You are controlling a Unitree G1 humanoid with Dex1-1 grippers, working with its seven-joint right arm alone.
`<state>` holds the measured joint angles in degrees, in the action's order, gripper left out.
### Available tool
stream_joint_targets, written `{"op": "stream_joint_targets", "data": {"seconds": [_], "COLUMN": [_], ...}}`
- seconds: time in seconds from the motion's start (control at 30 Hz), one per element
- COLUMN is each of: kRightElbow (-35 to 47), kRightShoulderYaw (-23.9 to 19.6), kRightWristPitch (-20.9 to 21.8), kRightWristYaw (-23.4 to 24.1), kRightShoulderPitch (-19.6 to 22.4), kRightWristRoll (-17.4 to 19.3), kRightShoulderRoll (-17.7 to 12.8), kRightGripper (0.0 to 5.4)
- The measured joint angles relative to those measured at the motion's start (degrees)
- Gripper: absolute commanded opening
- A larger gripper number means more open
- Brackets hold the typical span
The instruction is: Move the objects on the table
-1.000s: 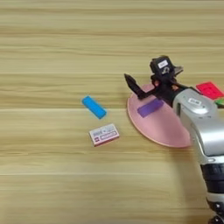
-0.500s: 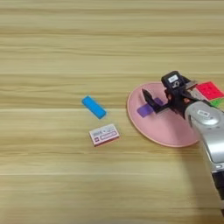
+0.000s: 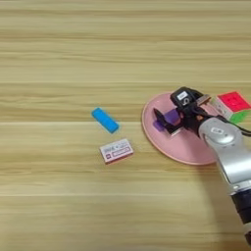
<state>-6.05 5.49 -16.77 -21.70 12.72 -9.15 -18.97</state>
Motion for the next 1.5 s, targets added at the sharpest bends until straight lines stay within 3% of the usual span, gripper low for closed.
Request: {"op": "stream_joint_targets", "data": {"seconds": [0.27,0.4,0.63,0.97,1.13,1.2,1.5], "kRightElbow": [3.2,8.2,11.4,11.5,15.8,17.2,13.2], "kRightShoulderYaw": [1.4,1.3,0.4,-1.4,-3.4,-3.4,-0.5], "kRightWristPitch": [-0.4,-1.9,-4.0,-5.2,-7.4,-8.2,-8.6], "kRightWristYaw": [-2.2,-5.4,-7.9,-7.3,-7.5,-7.7,-7.5], "kRightShoulderPitch": [-1.3,-4.1,-5.4,-5.4,-5.5,-5.7,-6.3], "kRightWristRoll": [-2.0,-2.1,-2.1,-0.7,3.3,4.9,4.7], "kRightShoulderRoll": [-2.1,-5.0,-7.3,-6.0,-3.5,-2.8,-2.1], "kRightGripper": [5.39,5.39,5.39,5.39,5.39,5.39,5.39]}}
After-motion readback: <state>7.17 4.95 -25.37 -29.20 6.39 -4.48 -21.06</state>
